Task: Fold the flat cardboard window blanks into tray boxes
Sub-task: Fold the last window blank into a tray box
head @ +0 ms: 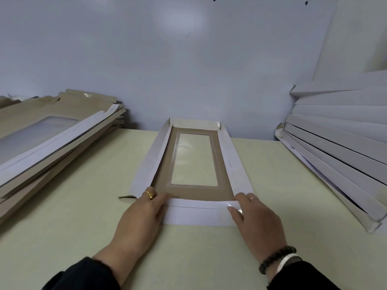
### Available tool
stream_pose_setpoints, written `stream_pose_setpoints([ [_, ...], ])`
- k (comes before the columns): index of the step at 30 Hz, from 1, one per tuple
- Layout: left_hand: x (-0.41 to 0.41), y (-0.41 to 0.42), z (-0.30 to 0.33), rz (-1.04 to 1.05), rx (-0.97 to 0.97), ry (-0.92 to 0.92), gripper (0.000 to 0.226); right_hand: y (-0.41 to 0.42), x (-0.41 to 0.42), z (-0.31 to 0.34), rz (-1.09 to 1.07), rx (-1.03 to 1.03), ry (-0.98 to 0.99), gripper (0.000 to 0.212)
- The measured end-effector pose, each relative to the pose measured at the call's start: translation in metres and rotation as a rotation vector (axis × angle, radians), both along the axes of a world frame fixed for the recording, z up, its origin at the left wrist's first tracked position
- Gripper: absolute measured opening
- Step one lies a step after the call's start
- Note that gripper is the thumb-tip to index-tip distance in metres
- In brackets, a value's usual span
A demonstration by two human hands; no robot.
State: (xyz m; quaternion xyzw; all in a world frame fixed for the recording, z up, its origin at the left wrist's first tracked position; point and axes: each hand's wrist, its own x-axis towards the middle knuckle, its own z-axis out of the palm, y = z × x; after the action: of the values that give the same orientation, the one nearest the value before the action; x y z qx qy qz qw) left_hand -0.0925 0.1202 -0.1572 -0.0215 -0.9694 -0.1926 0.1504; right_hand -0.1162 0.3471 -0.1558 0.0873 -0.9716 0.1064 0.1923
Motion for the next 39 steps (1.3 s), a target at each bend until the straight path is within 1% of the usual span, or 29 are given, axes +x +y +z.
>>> stream_pose_setpoints([
  [2,-0.001,-0.001,-0.002,-0.040,-0.068,0.034,0.039,-0.004,0.001,0.004,-0.009,0.102,0.022,0.022],
  [3,-0.002,-0.002,-0.004,-0.051,-0.087,0.046,0.043,-0.005,0.002,0.004,0.007,0.113,0.045,0.025],
  [5,-0.004,-0.003,-0.008,-0.061,-0.111,0.045,0.051,-0.006,0.004,0.006,0.046,0.153,0.087,0.036],
  [7,-0.005,-0.001,-0.009,-0.108,-0.104,0.041,0.059,-0.009,0.005,0.008,0.031,0.228,0.080,0.040],
  [8,-0.005,0.002,-0.008,-0.135,-0.113,0.043,0.060,-0.012,0.006,0.010,0.030,0.256,0.094,0.038],
  [10,-0.006,0.009,-0.006,-0.199,-0.135,0.065,0.057,-0.019,0.006,0.008,0.078,0.250,0.143,0.026],
  [11,-0.006,0.013,-0.006,-0.242,-0.105,0.076,0.056,-0.024,0.006,0.005,0.123,0.215,0.150,0.019],
  [12,-0.007,0.019,-0.006,-0.293,-0.076,0.058,0.055,-0.028,0.007,0.002,0.172,0.165,0.135,0.019],
  [14,-0.010,0.029,-0.011,-0.378,-0.049,-0.033,0.051,-0.035,0.005,-0.005,0.252,0.098,0.068,0.020],
  [15,-0.012,0.031,-0.015,-0.401,-0.050,-0.072,0.045,-0.038,0.001,-0.008,0.294,0.094,-0.011,0.030],
  [16,-0.014,0.031,-0.016,-0.403,-0.062,-0.093,0.041,-0.037,-0.003,-0.012,0.343,0.075,-0.126,0.043],
  [17,-0.015,0.031,-0.017,-0.383,-0.083,-0.126,0.041,-0.032,-0.007,-0.015,0.380,0.066,-0.224,0.049],
  [18,-0.015,0.029,-0.017,-0.355,-0.102,-0.167,0.044,-0.027,-0.010,-0.017,0.405,0.070,-0.301,0.051],
  [19,-0.015,0.026,-0.017,-0.335,-0.111,-0.201,0.046,-0.022,-0.013,-0.018,0.408,0.080,-0.328,0.052],
  [23,-0.011,0.009,-0.017,-0.262,-0.096,-0.242,0.050,-0.002,-0.016,-0.021,0.390,0.074,-0.371,0.054],
  [29,-0.007,-0.006,-0.011,-0.231,-0.012,-0.240,0.054,0.010,-0.015,-0.017,0.421,0.059,-0.349,0.055],
  [32,-0.006,-0.011,-0.009,-0.245,0.068,-0.231,0.057,0.014,-0.012,-0.012,0.435,-0.017,-0.357,0.057],
  [35,-0.005,-0.017,-0.007,-0.232,0.159,-0.204,0.055,0.018,-0.010,-0.011,0.403,-0.121,-0.346,0.056],
  [39,-0.002,-0.019,-0.008,-0.191,0.192,-0.163,0.048,0.019,-0.009,-0.010,0.401,-0.230,-0.327,0.050],
])
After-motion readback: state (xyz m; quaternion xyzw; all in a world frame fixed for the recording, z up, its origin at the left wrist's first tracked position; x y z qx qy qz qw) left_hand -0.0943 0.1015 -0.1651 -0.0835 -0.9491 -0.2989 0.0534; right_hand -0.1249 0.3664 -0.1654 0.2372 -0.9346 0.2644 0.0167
